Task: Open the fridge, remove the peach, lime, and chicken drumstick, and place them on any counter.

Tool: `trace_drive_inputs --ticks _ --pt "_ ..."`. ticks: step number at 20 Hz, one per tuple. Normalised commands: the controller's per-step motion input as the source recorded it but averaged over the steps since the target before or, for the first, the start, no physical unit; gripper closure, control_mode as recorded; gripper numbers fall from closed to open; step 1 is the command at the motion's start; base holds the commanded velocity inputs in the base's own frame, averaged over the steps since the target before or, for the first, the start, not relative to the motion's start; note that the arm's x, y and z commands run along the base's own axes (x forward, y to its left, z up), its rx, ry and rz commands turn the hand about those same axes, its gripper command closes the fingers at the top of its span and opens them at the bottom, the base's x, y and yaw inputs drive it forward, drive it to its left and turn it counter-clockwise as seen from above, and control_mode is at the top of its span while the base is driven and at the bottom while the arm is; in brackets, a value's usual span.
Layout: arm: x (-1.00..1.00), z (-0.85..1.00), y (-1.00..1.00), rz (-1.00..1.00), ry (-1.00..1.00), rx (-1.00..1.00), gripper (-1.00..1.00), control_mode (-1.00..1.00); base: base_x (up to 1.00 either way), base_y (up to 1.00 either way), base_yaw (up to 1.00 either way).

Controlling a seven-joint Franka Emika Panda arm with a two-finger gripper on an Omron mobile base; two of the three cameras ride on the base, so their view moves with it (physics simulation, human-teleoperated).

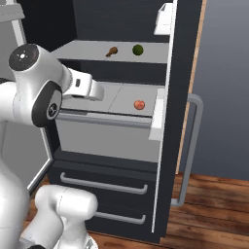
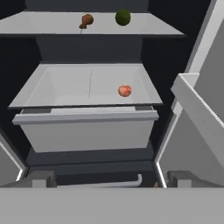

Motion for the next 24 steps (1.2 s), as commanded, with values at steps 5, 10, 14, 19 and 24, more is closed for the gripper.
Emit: trace_drive_inputs --ticks 5,10,14,19,24 --pt "-0.36 0.33 -0.16 -0.07 0.00 0.00 -1.00 -1.00 0.00 0.00 0.00" --pt "-0.20 0.07 -0.05 -0.09 0.08 -0.01 -1.00 -1.00 0.00 0.00 0.00" --pt "0.00 -0.04 0.00 -0.03 0.04 -0.01 -1.00 -1.00 0.00 0.00 0.00" --pt "0.00 -0.04 0.00 0.00 0.03 -0.01 -1.00 -1.00 0.00 0.00 0.00" --pt "0.00 0.00 0.00 0.00 0.00 0.00 -1.00 1.00 0.26 0.01 0.03"
